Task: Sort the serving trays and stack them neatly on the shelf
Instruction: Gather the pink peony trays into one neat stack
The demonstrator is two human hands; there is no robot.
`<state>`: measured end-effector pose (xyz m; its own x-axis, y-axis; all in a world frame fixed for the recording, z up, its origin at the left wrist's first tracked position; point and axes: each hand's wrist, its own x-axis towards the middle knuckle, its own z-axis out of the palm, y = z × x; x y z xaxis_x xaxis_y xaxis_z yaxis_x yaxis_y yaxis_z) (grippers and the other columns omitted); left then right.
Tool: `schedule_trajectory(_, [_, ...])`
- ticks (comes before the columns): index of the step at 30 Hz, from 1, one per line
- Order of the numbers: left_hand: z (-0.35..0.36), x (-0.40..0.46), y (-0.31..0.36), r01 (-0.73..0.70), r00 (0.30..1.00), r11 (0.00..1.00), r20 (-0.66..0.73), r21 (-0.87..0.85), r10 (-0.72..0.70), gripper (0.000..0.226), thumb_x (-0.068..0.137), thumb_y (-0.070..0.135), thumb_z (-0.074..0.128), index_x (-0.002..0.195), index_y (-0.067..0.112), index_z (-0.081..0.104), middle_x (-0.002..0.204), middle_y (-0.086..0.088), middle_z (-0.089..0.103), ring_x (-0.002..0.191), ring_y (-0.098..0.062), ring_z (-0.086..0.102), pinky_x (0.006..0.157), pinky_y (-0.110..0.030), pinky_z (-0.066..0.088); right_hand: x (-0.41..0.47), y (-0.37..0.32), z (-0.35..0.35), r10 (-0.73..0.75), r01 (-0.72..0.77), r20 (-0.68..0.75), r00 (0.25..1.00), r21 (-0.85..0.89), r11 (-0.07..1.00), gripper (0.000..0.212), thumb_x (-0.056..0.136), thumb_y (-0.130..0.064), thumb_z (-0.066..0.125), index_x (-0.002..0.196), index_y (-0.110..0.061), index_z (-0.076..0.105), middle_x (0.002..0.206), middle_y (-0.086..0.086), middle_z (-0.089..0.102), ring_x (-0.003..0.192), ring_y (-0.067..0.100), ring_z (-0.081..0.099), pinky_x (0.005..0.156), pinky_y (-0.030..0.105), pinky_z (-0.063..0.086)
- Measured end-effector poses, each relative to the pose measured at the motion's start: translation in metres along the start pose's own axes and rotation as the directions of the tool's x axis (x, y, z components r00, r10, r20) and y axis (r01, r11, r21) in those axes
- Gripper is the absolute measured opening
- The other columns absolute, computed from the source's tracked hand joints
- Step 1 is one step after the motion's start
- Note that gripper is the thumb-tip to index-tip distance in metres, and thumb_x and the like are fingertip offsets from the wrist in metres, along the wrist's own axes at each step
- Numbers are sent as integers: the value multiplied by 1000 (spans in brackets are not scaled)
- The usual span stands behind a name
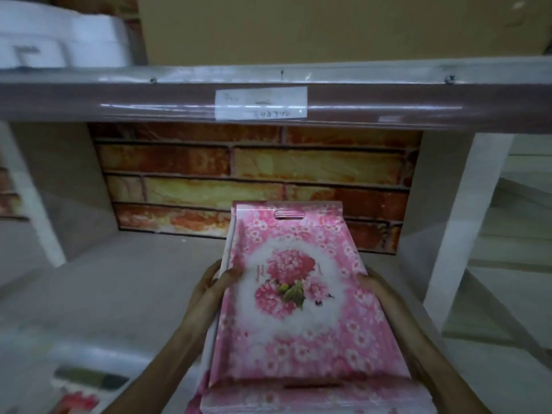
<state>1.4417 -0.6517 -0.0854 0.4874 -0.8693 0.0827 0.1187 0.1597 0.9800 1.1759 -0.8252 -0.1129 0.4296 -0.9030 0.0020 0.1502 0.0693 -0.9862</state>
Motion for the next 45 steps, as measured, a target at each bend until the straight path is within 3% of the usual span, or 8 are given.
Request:
schedule_trajectory(4, [-40, -47, 11, -50, 988, 998, -142, 27, 53, 29, 87, 23, 66, 116, 23, 66, 100, -8, 77, 87, -28, 74, 68, -35, 61, -26, 13, 41, 5, -8, 130, 991, 21, 1000, 90, 47, -55, 88, 128, -25, 62, 119, 11, 70, 105, 34, 69, 92, 50, 53])
schedule_trajectory(9, [-104, -99, 25, -77, 942, 996, -325, 37, 85, 37, 84, 22, 71, 120, 25, 63, 101, -10, 76, 87, -32, 74, 73, -42, 61, -53, 23, 116, -35, 28, 239, 970, 30, 999, 77, 51, -53, 84, 122, -28, 66, 114, 5, 73, 102, 27, 71, 84, 41, 55])
schedule_trajectory(15, [-192, -165, 50, -119, 867, 991, -480, 61, 134, 32, 87, 26, 68, 118, 24, 65, 97, -12, 77, 86, -34, 74, 71, -41, 61, -81, 24, 229, -61, 54, 358, 932, 29, 998, 21, 89, -18, 63, 105, -26, 73, 94, -2, 78, 84, 17, 74, 70, 32, 55])
schedule_trajectory(21, [-298, -234, 72, -151, 766, 988, -627, 42, 143, 37, 85, 32, 69, 121, 26, 64, 98, -10, 77, 84, -31, 75, 64, -35, 61, -113, 35, 360, -36, 24, 518, 855, 29, 999, 25, 88, -24, 65, 112, -29, 72, 103, 3, 76, 94, 27, 73, 88, 43, 55])
schedule_trajectory(25, [-382, -271, 85, -134, 690, 988, -709, 75, 147, 38, 85, 36, 67, 122, 26, 65, 105, -8, 76, 91, -30, 74, 82, -44, 59, -139, 50, 451, -49, 29, 592, 804, 43, 999, 26, 89, -20, 63, 114, -24, 71, 104, 2, 76, 95, 24, 73, 83, 38, 54])
schedule_trajectory(33, [-504, -313, 107, -130, 627, 982, -755, 139, 190, 68, 66, 51, 75, 125, 20, 63, 100, -7, 75, 72, -16, 76, 51, -21, 56, -163, 89, 590, -25, 29, 679, 734, 5, 1000, 26, 87, -29, 67, 112, -28, 71, 108, 1, 75, 98, 24, 72, 91, 47, 54])
schedule_trajectory(37, [-547, -313, 109, -97, 601, 984, -779, 151, 179, 28, 89, 26, 61, 116, 16, 65, 72, 6, 77, 60, -8, 73, 46, -16, 53, -160, 103, 640, -21, 42, 729, 685, -10, 999, 43, 83, -38, 69, 125, -33, 64, 119, -1, 71, 104, 22, 70, 94, 46, 53])
schedule_trajectory(45, [-637, -273, 116, -60, 553, 970, -802, 234, 228, 32, 88, 33, 66, 117, 22, 66, 82, 12, 77, 73, -3, 73, 61, -18, 58, -132, 112, 724, -29, 51, 729, 684, -8, 999, 35, 95, -36, 55, 124, -16, 61, 118, 4, 69, 110, 19, 64, 103, 42, 47])
